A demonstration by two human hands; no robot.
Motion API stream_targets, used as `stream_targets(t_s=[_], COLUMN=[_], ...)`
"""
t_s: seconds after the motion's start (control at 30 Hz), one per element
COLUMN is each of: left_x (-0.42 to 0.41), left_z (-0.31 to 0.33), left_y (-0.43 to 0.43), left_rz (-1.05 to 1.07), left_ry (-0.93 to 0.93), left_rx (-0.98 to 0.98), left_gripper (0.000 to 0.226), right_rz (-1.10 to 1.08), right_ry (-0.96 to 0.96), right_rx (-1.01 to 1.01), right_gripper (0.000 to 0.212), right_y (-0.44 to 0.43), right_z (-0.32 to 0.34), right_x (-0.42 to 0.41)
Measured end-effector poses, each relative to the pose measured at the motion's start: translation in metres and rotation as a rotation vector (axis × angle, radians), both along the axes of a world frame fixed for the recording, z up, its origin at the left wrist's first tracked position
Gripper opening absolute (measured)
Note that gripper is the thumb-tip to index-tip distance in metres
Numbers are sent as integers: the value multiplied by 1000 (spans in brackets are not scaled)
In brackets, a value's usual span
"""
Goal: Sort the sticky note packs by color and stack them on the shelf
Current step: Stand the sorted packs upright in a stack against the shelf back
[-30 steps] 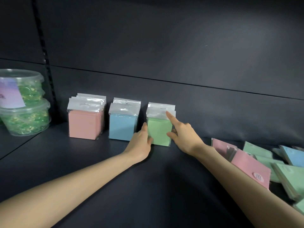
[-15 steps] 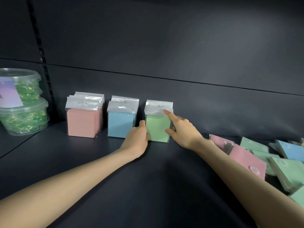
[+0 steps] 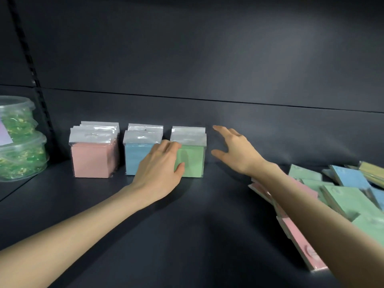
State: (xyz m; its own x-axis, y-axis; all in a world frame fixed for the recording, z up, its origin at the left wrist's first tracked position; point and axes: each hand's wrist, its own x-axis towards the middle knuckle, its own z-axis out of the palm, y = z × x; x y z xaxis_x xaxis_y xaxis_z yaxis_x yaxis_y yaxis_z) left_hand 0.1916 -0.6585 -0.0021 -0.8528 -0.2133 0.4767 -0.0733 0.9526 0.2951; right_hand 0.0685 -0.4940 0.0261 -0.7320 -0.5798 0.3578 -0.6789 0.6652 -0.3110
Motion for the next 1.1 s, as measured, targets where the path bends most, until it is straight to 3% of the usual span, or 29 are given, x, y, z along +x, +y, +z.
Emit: stream_targets(t_s=[0.23, 0.4, 0.63, 0.77, 0.9, 1.0, 1.1], left_x=[-31, -65, -98, -97, -96, -96, -98], left_z=[13, 6, 3, 3, -1, -4, -8], left_y=[44, 94, 148, 164, 170, 173, 172], left_rz=[-134, -184, -220, -258, -189, -174, -189], left_ry=[-32, -164, -306, -487, -466, -433, -403], left_rx=[-42, -14, 394, 432, 483, 525, 627], left_gripper=[38, 39, 38, 51, 56, 61, 52], right_rz=[-93, -138, -68, 75, 165, 197, 221], right_ry=[-1, -88, -329, -522, -571, -634, -723], right_rx=[-35, 54, 47, 24, 160, 112, 81], right_gripper=[48, 46, 41, 39, 50, 48, 43], right_y=[73, 131, 184, 197, 194, 191, 191], right_z=[16, 8, -3, -2, -5, -8, -7], right_x=[-17, -37, -59, -58, -55, -58, -64])
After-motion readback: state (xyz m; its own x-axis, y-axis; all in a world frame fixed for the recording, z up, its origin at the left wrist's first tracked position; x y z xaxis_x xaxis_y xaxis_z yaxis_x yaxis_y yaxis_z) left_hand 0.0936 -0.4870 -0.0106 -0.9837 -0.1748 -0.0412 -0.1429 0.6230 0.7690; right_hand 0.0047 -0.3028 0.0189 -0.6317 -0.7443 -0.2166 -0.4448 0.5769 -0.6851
